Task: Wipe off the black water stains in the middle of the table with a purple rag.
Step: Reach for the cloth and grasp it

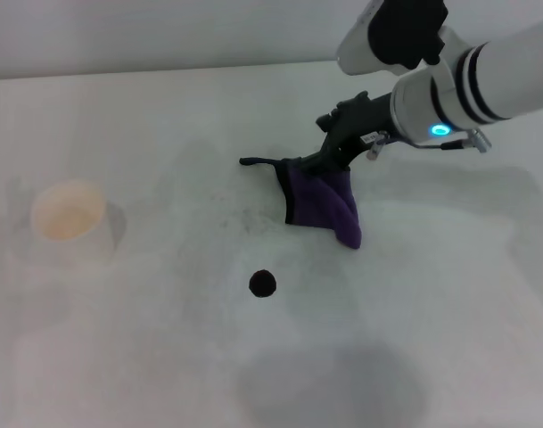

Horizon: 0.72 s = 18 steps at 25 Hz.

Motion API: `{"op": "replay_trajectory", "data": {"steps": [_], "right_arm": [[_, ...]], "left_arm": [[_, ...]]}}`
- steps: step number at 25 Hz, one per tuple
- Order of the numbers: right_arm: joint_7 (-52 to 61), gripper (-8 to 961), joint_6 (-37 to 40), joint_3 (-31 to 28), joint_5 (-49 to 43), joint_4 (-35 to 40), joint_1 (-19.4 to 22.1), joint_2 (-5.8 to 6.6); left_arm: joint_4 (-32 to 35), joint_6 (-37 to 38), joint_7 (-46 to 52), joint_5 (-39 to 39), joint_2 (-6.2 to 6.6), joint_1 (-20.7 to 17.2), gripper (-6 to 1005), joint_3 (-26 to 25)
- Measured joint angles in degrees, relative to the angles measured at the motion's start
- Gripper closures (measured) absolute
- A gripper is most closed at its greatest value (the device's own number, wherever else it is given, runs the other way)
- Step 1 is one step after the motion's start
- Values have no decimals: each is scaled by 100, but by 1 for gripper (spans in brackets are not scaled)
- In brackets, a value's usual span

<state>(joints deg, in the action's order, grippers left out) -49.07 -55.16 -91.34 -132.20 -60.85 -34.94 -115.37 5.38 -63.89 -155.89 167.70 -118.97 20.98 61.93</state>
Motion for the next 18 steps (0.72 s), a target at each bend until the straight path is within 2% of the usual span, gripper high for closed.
{"op": "replay_trajectory", "data": {"steps": [9, 18], "right_arm": [[543, 141, -104, 427, -97, 56, -78, -8], [709, 142, -86, 413, -115, 499, -283, -12]], "left_arm": [[43, 3, -11, -1, 0, 22, 115, 2], [62, 12, -12, -1, -4, 66, 115, 12]]}}
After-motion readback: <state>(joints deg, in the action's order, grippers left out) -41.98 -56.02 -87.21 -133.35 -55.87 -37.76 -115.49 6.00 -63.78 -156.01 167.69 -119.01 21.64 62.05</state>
